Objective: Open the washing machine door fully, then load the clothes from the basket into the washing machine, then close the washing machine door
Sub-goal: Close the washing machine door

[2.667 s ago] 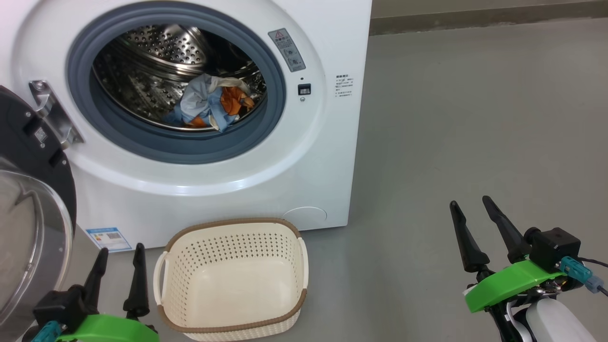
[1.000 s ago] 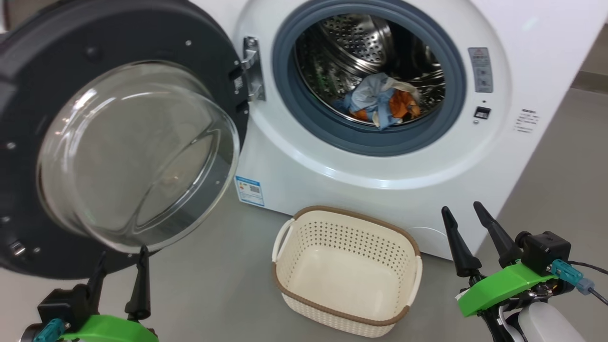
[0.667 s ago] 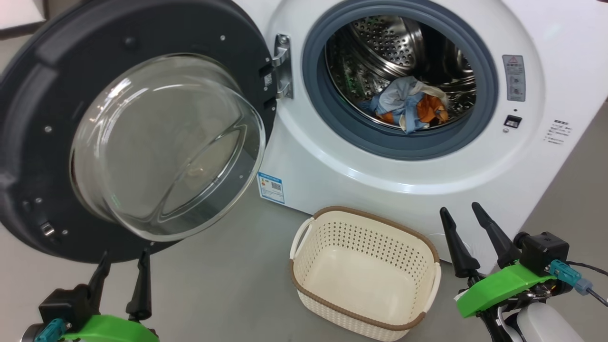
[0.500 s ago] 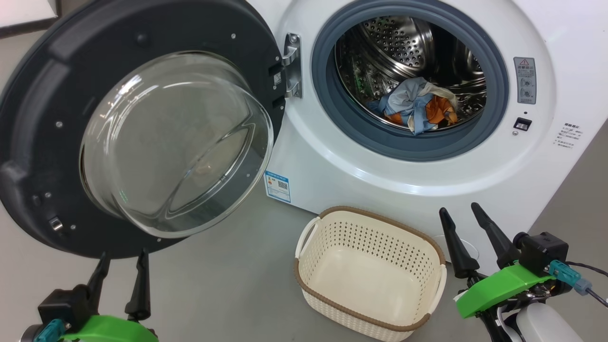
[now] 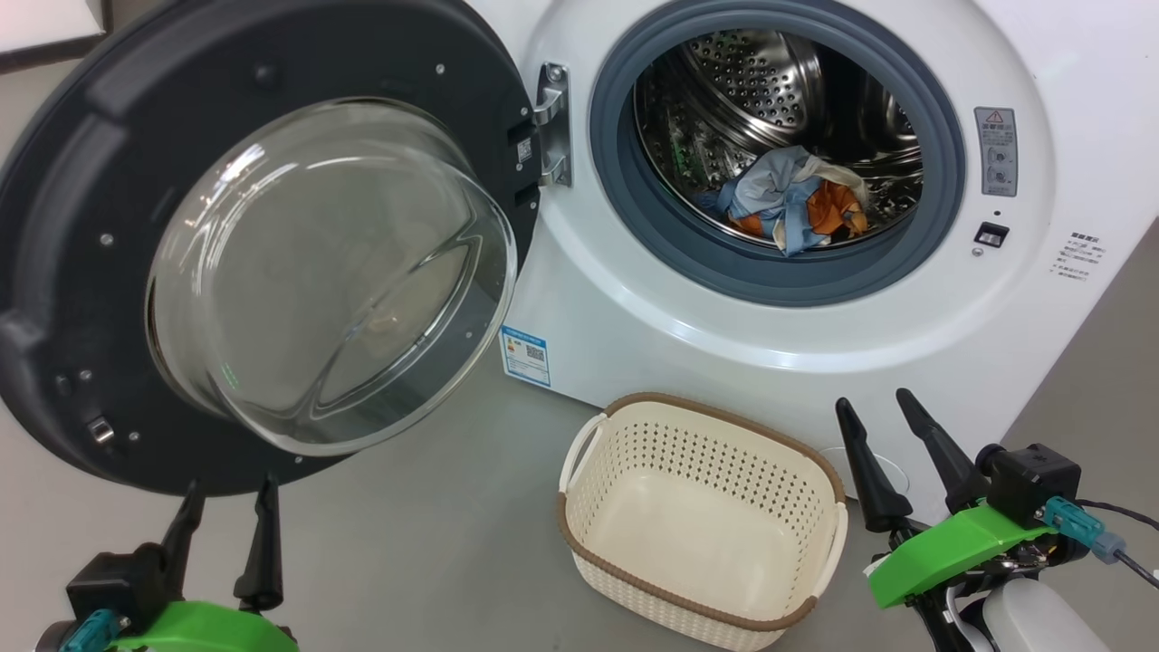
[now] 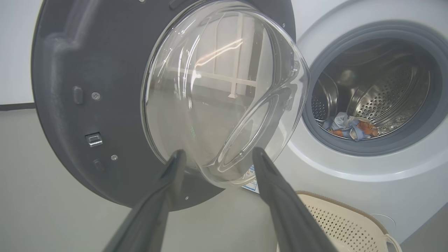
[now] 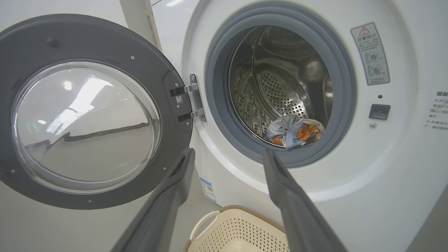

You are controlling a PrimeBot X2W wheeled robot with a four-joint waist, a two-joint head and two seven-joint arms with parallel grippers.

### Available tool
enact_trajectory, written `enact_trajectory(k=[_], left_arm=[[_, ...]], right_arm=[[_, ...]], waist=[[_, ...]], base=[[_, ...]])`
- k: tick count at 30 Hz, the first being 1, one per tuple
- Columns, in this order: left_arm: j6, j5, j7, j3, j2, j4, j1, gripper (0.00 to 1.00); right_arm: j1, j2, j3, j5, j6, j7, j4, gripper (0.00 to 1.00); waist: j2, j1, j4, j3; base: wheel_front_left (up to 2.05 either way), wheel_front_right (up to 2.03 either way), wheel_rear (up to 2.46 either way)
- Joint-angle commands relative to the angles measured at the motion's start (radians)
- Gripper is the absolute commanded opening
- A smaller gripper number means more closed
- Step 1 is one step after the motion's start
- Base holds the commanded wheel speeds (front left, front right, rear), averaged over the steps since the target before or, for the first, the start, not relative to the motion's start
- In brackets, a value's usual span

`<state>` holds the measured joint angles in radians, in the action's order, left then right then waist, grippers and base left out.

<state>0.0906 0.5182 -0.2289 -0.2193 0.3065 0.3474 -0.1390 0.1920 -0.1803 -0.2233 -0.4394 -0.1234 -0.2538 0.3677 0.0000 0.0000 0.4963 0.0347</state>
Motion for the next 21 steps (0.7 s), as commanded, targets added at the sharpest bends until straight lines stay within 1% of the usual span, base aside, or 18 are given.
enact_trajectory(k=[1, 12, 13, 14, 15, 16, 17, 21], left_arm=[[0.009, 0.008, -0.010, 0.041, 0.035, -0.032, -0.025, 1.00], [0.017, 0.019, -0.015, 0.062, 0.052, -0.044, -0.030, 1.00], [0.018, 0.020, -0.015, 0.064, 0.054, -0.047, -0.030, 0.90], [0.019, 0.021, -0.015, 0.067, 0.057, -0.051, -0.031, 0.51], [0.020, 0.022, -0.015, 0.070, 0.061, -0.055, -0.032, 0.32], [0.020, 0.022, -0.016, 0.073, 0.066, -0.060, -0.033, 0.04], [0.021, 0.022, -0.016, 0.077, 0.071, -0.066, -0.035, 0.00], [0.023, 0.036, -0.019, 0.110, 0.093, -0.114, -0.052, 0.00]], right_arm=[[0.010, -0.006, -0.015, -0.008, -0.007, -0.008, -0.022, 1.00], [0.007, -0.009, -0.013, -0.008, -0.007, -0.008, -0.023, 1.00], [0.007, -0.009, -0.013, -0.008, -0.007, -0.008, -0.024, 1.00], [0.007, -0.009, -0.013, -0.008, -0.007, -0.008, -0.024, 1.00], [0.007, -0.010, -0.012, -0.008, -0.007, -0.008, -0.024, 1.00], [0.007, -0.010, -0.012, -0.008, -0.007, -0.008, -0.024, 1.00], [0.006, -0.010, -0.011, -0.008, -0.007, -0.008, -0.024, 1.00], [0.003, -0.009, -0.007, -0.007, -0.007, -0.008, -0.025, 1.00]], waist=[[0.0000, 0.0000, -0.006, 0.000], [0.0000, 0.0000, -0.031, 0.000], [0.0000, 0.0000, -0.033, 0.001], [0.0000, 0.0000, -0.035, 0.001], [0.0000, 0.0000, -0.037, 0.001], [0.0000, 0.0000, -0.039, 0.001], [0.0000, 0.0000, -0.040, 0.001], [0.0000, 0.0000, -0.043, 0.002]], base=[[0.00, 0.00, 0.00], [0.00, 0.00, 0.00], [0.00, 0.00, 0.00], [0.00, 0.00, 0.00], [0.00, 0.00, 0.00], [0.00, 0.00, 0.00], [0.00, 0.00, 0.00], [0.00, 0.00, 0.00]])
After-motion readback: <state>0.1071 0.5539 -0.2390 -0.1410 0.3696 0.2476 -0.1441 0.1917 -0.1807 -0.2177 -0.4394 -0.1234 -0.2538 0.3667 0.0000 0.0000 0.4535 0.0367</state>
